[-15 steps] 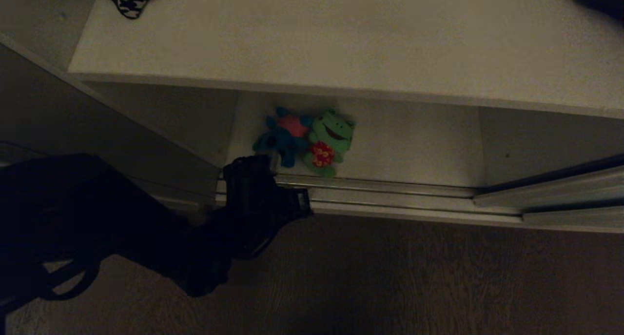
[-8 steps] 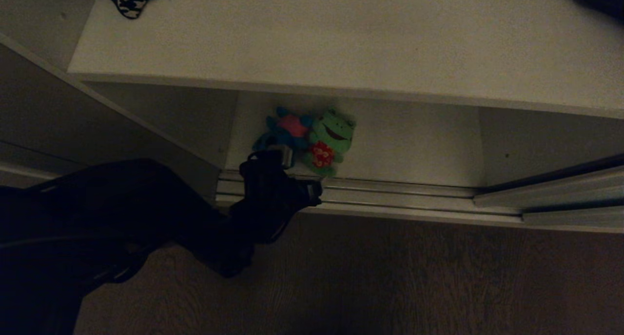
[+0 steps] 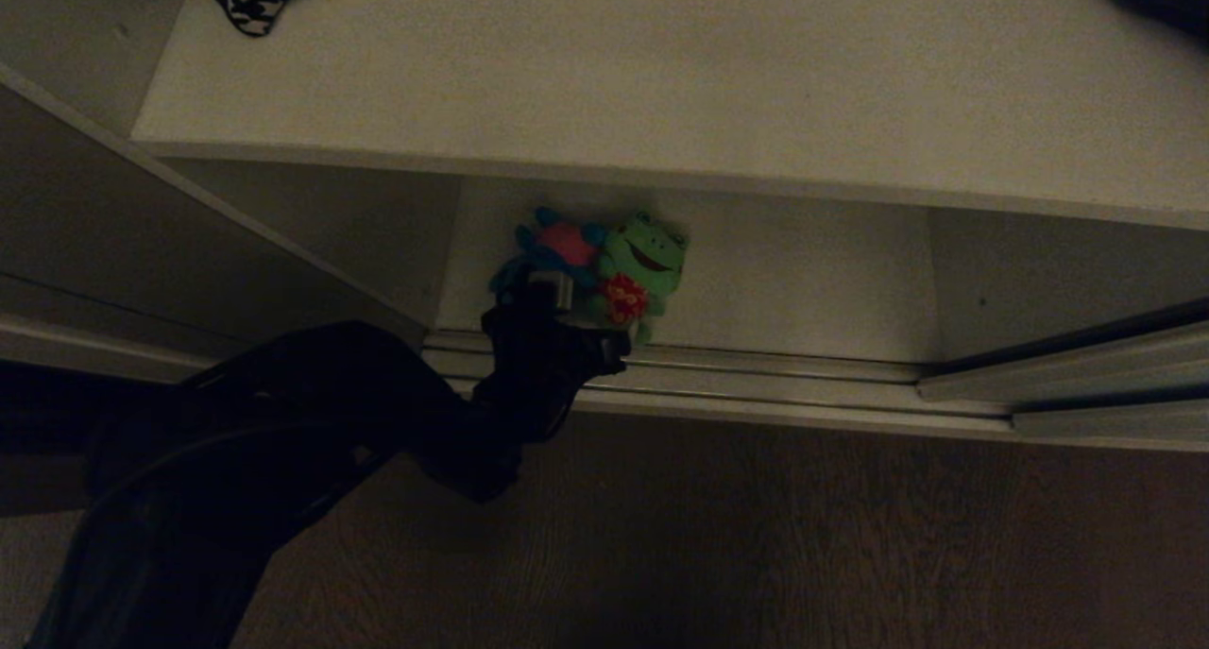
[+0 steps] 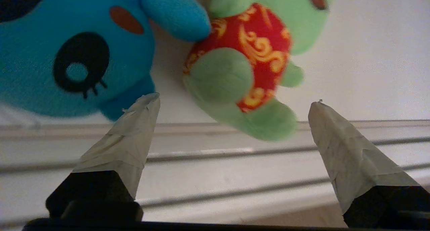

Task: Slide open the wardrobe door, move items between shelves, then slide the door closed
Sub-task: Place the green doll on the higher shelf

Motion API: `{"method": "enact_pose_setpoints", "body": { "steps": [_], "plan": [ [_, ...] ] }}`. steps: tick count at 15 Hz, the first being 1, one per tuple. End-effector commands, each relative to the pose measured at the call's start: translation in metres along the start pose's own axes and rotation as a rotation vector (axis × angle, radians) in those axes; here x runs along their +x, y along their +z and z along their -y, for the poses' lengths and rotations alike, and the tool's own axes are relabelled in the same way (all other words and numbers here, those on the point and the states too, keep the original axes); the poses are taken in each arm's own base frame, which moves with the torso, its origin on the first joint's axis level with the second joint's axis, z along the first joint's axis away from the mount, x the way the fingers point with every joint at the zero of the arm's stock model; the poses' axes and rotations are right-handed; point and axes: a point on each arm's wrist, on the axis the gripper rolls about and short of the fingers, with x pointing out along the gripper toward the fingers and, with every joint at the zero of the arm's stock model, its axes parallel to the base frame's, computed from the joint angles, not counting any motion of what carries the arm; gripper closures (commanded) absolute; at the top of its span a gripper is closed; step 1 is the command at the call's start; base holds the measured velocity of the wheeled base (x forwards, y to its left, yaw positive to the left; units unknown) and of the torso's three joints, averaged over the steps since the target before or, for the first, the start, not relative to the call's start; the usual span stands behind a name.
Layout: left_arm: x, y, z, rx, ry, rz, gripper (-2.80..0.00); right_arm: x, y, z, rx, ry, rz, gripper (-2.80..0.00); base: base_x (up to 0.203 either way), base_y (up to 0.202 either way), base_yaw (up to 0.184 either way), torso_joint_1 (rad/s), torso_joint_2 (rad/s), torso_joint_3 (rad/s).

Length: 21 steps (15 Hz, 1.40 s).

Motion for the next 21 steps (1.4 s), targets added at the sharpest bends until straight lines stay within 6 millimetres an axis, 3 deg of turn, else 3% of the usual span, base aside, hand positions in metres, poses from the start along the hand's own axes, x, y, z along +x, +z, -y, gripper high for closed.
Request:
{"method": "enact_pose_setpoints", "body": {
  "steps": [1,14,15,21],
  "plan": [
    [0.014,-0.014,-0.005,0.007,0.000,0.025,-2.80,0.000,0.000,0.000,-0.001,0.000,0.001,0.00,0.000,0.000,0.000,0.000,0.00,0.000],
    [0.050,-0.016,-0.006,0.043,-0.062,0.138,-2.80,0.000,0.000,0.000,0.000,0.000,0.002,0.00,0.000,0.000,0.000,0.000,0.00,0.000],
    [0.050,-0.019,-0.007,0.044,-0.059,0.125,0.00,0.000,0.000,0.000,0.000,0.000,0.002,0.00,0.000,0.000,0.000,0.000,0.00,0.000],
    [0.058,-0.020,-0.005,0.037,-0.061,0.139,0.00,0.000,0.000,0.000,0.000,0.000,0.002,0.00,0.000,0.000,0.000,0.000,0.00,0.000]
  ]
}}
